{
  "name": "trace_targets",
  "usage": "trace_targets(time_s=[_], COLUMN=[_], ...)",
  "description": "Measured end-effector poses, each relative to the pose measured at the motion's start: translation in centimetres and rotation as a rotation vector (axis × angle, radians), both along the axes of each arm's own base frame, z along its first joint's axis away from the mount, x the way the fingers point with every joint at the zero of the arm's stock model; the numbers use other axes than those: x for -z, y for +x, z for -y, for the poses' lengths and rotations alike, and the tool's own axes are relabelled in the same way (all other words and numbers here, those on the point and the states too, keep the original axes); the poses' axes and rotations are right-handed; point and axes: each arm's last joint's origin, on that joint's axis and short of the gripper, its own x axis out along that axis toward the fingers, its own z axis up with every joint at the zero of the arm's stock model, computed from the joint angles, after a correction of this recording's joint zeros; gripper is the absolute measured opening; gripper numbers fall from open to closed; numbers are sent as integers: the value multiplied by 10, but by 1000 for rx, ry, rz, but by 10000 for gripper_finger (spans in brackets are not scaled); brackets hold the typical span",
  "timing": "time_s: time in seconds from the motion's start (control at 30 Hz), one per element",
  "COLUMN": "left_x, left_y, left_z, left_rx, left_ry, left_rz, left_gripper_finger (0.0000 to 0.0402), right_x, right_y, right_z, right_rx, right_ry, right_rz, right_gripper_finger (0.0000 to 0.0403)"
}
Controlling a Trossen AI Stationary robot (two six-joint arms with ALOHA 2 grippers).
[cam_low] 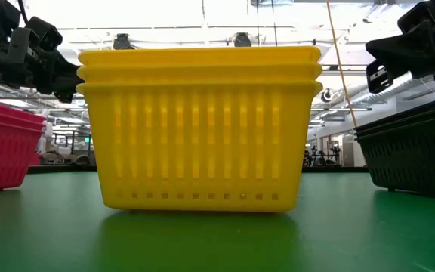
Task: Stack baskets by color
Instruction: Return to Home Position
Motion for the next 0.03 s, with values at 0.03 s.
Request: trace_targets(time_s=[0.03], left_x=[0], left_y=[0], left_z=[0], left_rx=[0], left_ry=[0], left_rz=[1], left_gripper_finger=[31], right_x=[0], right_y=[0], right_z=[0], right_rx=[0], right_ry=[0], right_rz=[0], right_gripper_finger=[0])
